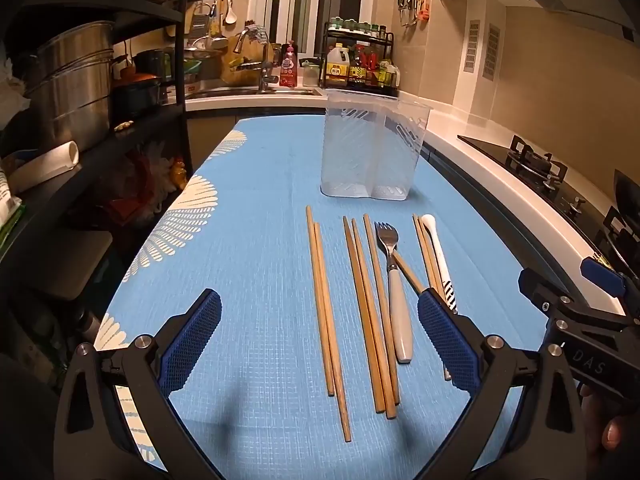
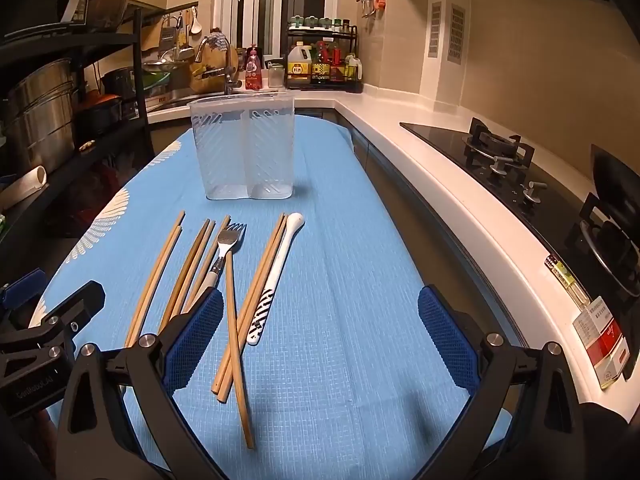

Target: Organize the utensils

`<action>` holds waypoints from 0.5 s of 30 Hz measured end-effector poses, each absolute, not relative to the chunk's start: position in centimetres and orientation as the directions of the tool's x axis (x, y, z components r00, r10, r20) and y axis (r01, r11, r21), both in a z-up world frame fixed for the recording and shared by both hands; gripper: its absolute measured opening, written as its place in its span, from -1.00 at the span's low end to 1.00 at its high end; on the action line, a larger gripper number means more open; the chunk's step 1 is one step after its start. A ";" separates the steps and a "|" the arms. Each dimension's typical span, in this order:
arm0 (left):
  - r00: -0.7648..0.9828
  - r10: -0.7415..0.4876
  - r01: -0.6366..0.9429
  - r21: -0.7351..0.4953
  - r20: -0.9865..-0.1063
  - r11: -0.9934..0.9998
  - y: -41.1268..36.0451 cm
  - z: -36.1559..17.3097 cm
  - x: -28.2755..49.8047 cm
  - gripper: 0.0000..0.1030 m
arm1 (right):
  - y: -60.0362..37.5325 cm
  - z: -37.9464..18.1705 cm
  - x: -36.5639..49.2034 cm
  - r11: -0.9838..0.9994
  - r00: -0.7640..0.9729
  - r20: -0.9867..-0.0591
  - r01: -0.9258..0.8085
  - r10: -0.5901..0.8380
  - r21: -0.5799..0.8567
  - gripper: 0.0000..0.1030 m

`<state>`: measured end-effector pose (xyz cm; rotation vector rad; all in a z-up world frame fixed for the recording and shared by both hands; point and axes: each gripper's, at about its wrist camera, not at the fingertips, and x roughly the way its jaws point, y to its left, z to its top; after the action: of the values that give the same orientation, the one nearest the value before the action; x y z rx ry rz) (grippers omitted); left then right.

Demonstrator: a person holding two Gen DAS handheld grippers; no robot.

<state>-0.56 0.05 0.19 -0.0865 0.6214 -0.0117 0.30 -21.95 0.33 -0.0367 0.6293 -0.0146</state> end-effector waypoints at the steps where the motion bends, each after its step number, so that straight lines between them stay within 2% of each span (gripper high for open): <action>1: 0.814 -0.036 -0.014 -0.082 -0.580 0.997 0.1 0.2 -0.5 0.86 | -22.0 0.4 0.4 0.999 0.807 -0.590 0.002 -0.025 -0.039 0.87; 15: 0.816 -0.040 0.003 -0.066 -0.576 0.998 -0.5 0.1 -0.7 0.84 | -22.2 0.6 0.4 0.999 0.805 -0.593 0.002 -0.026 -0.041 0.87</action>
<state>-0.69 -0.46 0.07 -0.0630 0.6155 -0.0229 0.40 -22.16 0.59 -0.0390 0.6349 -0.0146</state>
